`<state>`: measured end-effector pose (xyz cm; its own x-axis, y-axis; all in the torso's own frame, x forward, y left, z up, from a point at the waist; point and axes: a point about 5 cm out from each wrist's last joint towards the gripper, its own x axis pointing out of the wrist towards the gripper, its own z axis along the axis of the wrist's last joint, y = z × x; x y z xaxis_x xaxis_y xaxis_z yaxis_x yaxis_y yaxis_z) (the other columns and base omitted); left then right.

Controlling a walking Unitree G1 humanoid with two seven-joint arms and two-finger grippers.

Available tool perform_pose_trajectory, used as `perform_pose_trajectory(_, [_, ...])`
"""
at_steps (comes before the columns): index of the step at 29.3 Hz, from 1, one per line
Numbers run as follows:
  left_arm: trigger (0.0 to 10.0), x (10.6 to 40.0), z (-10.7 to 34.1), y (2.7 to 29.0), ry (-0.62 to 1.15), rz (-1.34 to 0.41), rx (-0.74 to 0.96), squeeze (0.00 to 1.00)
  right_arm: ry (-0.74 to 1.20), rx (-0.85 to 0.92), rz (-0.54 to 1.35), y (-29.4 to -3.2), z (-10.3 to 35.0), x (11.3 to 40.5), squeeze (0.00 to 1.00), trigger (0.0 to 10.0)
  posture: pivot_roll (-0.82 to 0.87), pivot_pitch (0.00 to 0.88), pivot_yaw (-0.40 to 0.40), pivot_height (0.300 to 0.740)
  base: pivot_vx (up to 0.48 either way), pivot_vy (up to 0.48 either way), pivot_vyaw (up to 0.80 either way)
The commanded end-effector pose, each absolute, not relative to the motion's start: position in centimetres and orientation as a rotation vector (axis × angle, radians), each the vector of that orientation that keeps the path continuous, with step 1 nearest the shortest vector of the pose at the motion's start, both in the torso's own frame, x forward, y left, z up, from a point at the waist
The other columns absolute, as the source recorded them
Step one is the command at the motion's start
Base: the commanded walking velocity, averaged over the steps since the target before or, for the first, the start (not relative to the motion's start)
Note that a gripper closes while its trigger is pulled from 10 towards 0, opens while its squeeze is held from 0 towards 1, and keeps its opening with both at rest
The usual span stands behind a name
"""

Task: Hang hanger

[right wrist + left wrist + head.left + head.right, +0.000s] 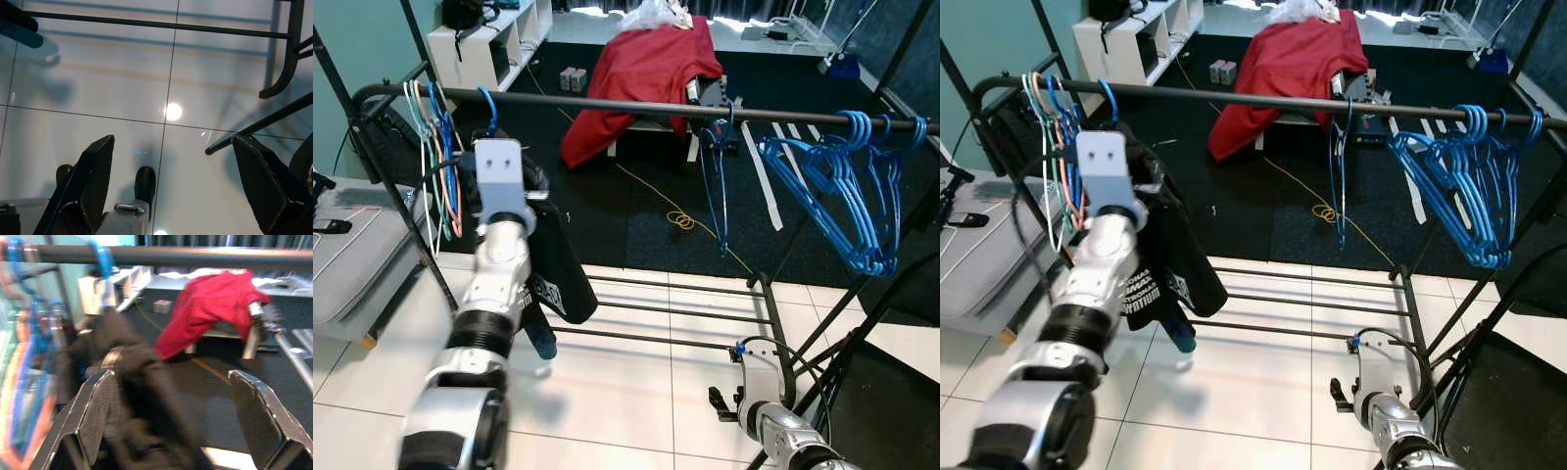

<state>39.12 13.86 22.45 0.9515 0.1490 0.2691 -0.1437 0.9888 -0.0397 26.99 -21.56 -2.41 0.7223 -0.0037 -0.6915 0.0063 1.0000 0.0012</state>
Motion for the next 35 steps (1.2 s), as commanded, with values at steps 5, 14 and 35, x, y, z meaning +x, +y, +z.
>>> perform_pose_trajectory(5, [10.0, 39.2, 22.2, 12.6, -0.246, 0.151, 0.055, 0.00, 0.773, 0.009, -0.012, -21.5, -2.7, 26.7, 0.00, 10.0, -0.07, 0.079, 0.009, 0.740, 0.000, 0.000, 0.00])
perform_pose_trajectory(14, [10.0, 39.6, 20.5, 14.1, -0.134, 0.313, 0.254, 0.00, 0.769, 0.017, -0.014, -21.4, -2.7, 26.7, 0.00, 10.0, -0.07, 0.085, 0.015, 0.740, 0.000, 0.000, 0.00])
perform_pose_trajectory(35, [0.0, 40.2, 18.4, 15.7, 0.056, 0.295, 0.316, 0.00, 0.759, 0.023, -0.018, -21.4, -2.6, 26.8, 0.00, 10.0, -0.08, 0.109, 0.022, 0.740, 0.000, 0.000, 0.00])
